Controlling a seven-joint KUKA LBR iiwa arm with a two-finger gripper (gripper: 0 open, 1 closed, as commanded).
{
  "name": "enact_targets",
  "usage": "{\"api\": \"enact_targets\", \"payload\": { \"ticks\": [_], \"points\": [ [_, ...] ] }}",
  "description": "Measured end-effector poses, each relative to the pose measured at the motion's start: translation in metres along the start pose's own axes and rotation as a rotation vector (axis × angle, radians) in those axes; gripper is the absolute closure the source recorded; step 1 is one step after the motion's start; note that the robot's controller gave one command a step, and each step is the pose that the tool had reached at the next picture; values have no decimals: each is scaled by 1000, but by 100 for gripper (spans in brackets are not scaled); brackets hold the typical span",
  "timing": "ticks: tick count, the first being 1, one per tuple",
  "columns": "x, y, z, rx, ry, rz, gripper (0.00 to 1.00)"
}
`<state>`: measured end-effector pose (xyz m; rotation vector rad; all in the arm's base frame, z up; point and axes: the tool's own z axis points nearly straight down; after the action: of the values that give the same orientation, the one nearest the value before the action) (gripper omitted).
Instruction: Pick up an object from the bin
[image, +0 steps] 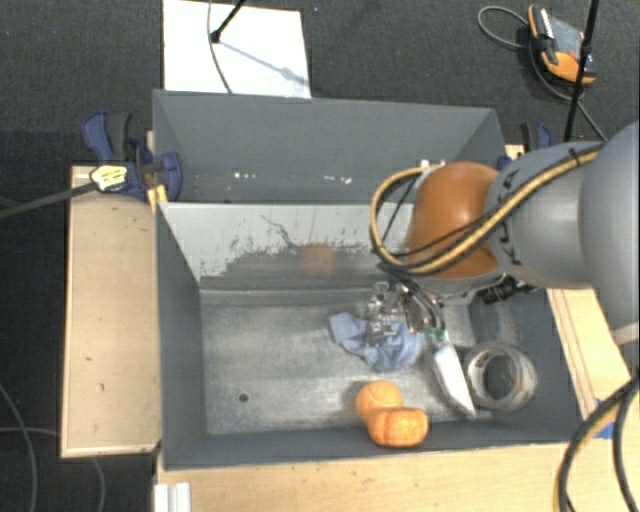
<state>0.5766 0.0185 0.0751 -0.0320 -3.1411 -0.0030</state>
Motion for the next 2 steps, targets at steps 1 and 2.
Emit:
{"api": "enact_targets", "payload": {
  "ticks": [1,2],
  "points": [
    [1,0,-4,0,2,0,100],
    [3,0,-24,1,8,0,100]
  ]
}}
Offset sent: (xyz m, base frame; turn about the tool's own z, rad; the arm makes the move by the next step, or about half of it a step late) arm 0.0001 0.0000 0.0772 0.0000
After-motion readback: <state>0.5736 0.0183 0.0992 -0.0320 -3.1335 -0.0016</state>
